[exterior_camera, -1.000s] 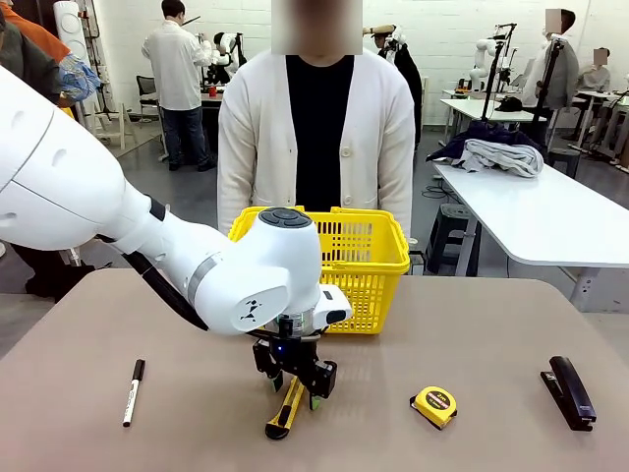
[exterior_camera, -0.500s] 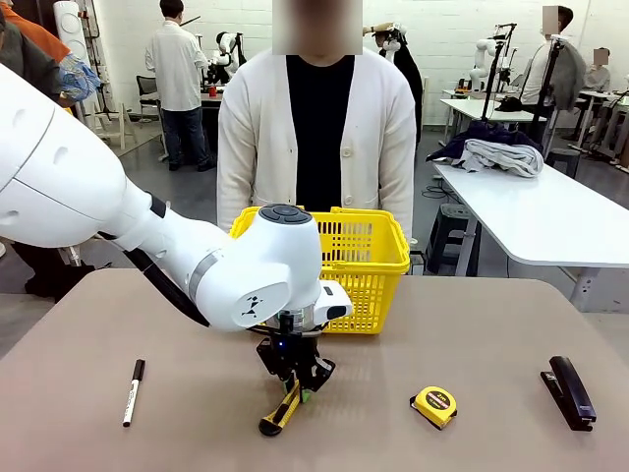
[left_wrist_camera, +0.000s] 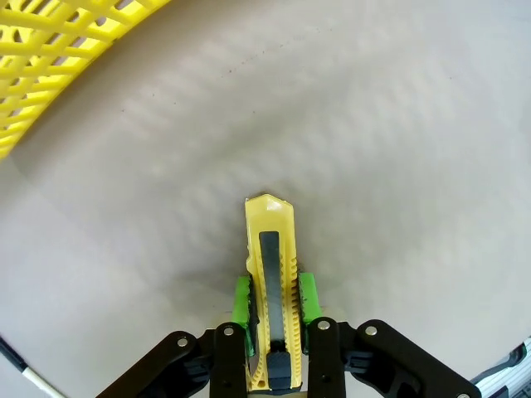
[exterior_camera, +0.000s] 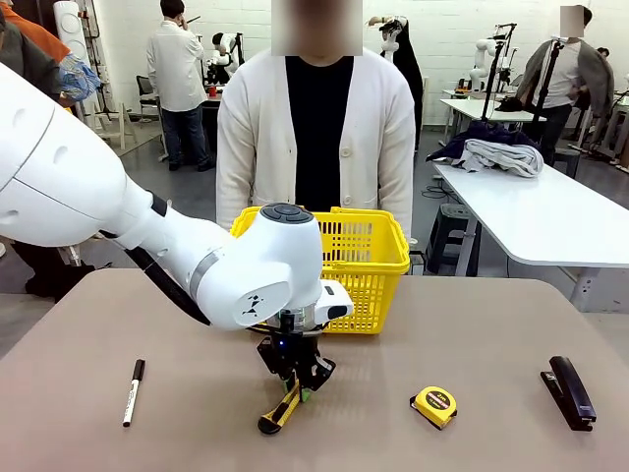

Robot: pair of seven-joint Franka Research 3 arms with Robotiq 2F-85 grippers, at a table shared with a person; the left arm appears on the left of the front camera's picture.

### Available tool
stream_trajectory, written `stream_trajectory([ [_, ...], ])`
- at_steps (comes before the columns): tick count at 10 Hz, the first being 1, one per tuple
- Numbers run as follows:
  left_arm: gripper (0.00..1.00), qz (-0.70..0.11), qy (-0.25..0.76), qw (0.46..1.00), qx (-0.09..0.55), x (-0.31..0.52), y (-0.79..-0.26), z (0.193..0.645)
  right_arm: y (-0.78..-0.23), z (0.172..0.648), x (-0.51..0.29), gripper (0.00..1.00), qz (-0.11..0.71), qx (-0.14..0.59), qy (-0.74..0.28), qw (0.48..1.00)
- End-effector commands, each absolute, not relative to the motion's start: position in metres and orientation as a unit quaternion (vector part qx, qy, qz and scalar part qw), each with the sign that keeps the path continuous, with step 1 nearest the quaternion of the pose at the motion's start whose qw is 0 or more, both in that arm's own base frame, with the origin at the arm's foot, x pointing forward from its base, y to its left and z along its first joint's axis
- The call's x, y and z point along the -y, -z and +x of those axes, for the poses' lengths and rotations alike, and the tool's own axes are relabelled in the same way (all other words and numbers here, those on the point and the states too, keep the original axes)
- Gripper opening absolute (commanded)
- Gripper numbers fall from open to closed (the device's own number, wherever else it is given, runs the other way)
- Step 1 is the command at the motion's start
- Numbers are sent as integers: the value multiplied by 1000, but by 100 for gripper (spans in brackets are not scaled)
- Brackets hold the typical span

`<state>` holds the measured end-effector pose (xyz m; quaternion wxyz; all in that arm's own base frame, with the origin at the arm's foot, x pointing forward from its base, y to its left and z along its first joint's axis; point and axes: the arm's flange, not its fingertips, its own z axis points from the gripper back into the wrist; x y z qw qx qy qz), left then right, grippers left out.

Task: Place the items the person wants into the basket.
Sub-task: Pick up the item the person points to and place it in the Market Basket.

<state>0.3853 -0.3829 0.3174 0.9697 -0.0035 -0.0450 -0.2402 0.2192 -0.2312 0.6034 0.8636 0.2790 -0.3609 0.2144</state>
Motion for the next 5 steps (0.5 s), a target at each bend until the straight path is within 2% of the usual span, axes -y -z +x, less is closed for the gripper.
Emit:
stream_trajectory([
  [1, 24, 23, 285, 957, 51, 374, -374, 384, -603, 220, 232, 100, 286, 368, -219, 857],
  [3, 24, 53, 348, 934, 52, 363, -457, 374, -603, 220, 232, 100, 286, 368, -219, 857],
  [5, 24, 57, 362, 928, 69, 360, -521, 366, -603, 220, 232, 100, 286, 368, -219, 857],
])
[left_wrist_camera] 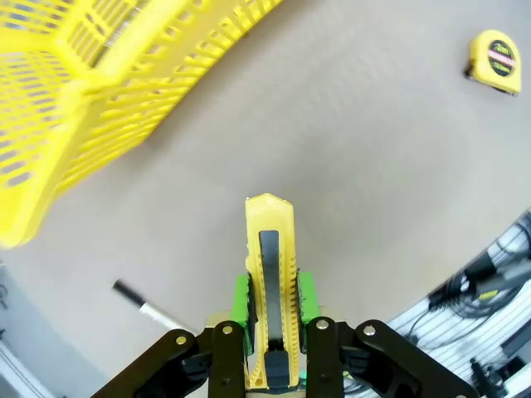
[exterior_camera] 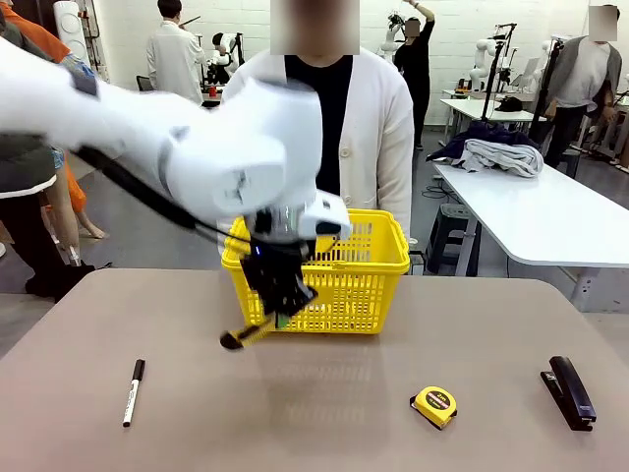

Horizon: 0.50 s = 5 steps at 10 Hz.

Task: Place the items the person wants into the basket.
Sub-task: Pick up the item the person points to and place it in the Market Basket.

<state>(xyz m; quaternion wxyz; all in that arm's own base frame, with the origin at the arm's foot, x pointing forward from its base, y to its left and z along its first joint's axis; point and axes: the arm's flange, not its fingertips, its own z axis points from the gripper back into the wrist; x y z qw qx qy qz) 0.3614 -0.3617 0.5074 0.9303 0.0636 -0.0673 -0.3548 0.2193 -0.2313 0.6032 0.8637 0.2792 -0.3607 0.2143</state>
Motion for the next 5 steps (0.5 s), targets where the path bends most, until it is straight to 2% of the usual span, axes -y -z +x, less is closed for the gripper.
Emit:
stream_trajectory([
  [1, 24, 45, 371, 924, 80, 356, -550, 360, -603, 220, 232, 100, 286, 368, -219, 857],
  [3, 24, 36, 381, 920, 82, 352, -578, 350, -603, 220, 232, 100, 286, 368, -219, 857],
  [5, 24, 21, 390, 918, 67, 347, -584, 342, -603, 220, 232, 100, 286, 368, -219, 857],
])
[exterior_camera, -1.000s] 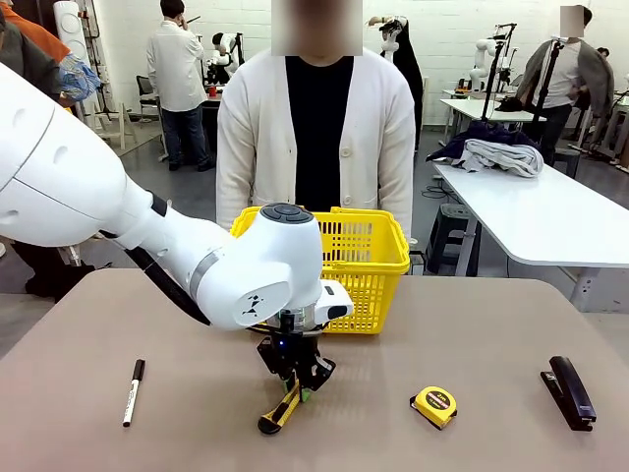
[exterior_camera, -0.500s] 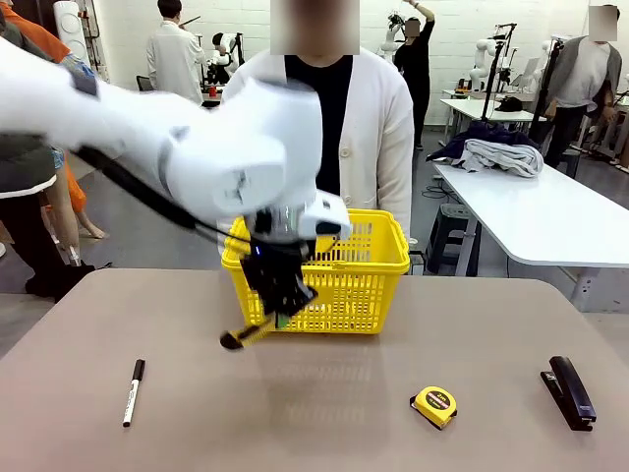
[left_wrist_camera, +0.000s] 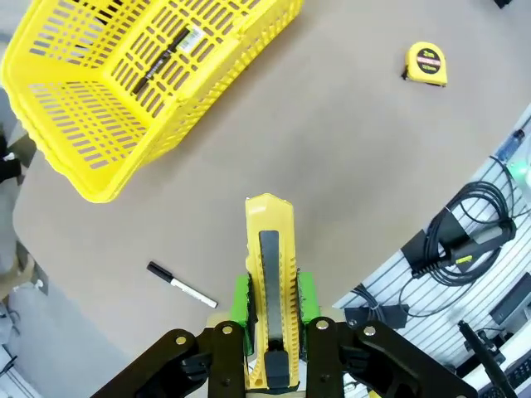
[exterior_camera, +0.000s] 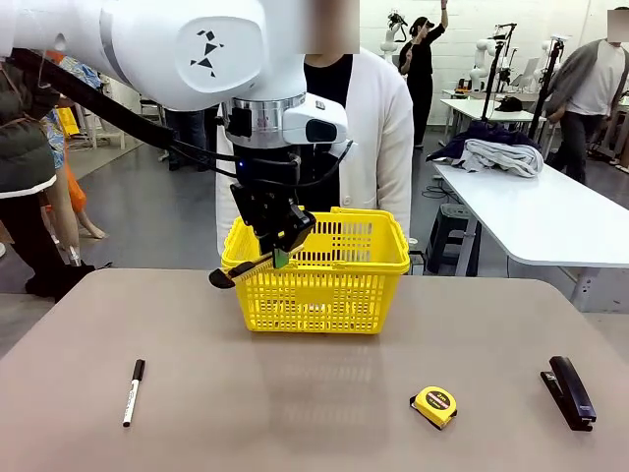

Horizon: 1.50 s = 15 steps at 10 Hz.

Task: Place the items the person wants into the basket.
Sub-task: Pick up the item the person points to and place it in the Market Basket.

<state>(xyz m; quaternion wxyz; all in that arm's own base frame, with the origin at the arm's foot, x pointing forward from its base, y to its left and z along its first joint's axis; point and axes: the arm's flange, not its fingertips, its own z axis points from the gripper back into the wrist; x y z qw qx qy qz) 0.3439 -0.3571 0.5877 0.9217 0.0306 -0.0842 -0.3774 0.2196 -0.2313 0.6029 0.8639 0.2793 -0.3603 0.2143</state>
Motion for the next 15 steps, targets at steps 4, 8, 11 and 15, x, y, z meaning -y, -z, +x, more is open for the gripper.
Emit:
stream_trajectory([
  [4, 24, 40, 373, 922, 92, 357, -588, 346, -603, 220, 232, 100, 286, 368, -219, 857],
  [8, 26, 58, 447, 888, 92, 356, -589, 376, -603, 220, 232, 100, 286, 368, -219, 857],
  [11, 26, 60, 589, 801, 87, 365, -601, 461, -603, 220, 232, 100, 286, 368, -219, 857],
  [15, 26, 76, 667, 736, 89, 399, -598, 528, -603, 220, 232, 100, 286, 368, -219, 857],
])
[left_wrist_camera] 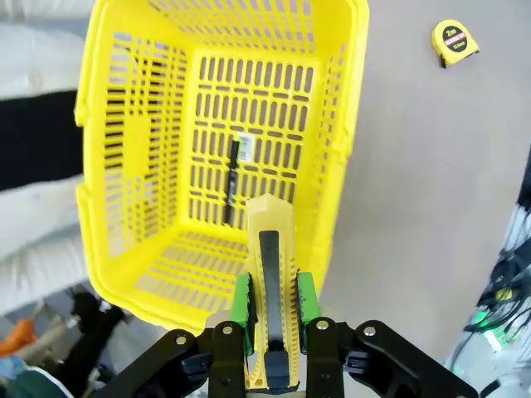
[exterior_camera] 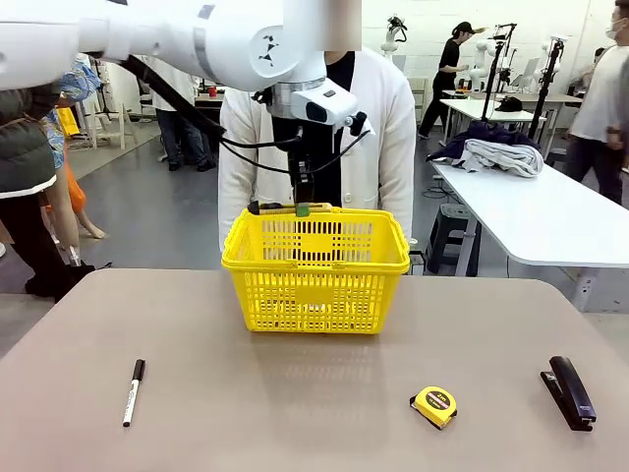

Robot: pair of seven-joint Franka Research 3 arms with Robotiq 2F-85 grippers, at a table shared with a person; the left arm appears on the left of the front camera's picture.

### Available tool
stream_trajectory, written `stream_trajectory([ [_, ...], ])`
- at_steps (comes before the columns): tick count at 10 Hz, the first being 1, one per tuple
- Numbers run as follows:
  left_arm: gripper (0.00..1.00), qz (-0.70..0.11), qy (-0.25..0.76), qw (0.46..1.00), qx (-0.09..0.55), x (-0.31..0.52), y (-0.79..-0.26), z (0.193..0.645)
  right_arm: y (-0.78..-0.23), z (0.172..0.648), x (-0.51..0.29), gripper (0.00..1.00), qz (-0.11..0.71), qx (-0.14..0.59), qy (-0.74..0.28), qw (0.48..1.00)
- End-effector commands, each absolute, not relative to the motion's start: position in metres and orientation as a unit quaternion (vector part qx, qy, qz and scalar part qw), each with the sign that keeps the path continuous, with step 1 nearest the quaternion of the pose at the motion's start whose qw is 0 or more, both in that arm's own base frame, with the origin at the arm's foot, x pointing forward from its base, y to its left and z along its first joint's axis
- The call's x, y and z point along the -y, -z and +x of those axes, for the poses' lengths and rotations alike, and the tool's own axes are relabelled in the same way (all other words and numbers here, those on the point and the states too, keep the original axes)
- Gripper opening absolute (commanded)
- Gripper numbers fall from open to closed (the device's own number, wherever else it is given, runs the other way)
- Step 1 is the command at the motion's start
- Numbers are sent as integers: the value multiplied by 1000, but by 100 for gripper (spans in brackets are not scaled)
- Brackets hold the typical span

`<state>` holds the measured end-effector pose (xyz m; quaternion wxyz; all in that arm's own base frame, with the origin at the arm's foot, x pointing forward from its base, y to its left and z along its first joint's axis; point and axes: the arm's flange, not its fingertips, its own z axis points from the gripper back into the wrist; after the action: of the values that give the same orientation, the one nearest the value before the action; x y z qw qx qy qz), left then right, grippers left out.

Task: Place the items the person wants into the basket.
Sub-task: Pick up the item the person points to and place it in the Market Basket.

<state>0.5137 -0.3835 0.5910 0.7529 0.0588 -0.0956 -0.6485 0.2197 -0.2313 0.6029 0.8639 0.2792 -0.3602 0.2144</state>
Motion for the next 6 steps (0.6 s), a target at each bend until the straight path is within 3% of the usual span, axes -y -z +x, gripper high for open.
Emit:
stream_trajectory([
  [1, 26, 80, 677, 726, 88, 409, -588, 542, -603, 220, 232, 100, 286, 368, -219, 857],
  [6, 26, 70, 687, 721, 61, 424, -501, 598, -603, 220, 232, 100, 286, 368, -219, 857],
])
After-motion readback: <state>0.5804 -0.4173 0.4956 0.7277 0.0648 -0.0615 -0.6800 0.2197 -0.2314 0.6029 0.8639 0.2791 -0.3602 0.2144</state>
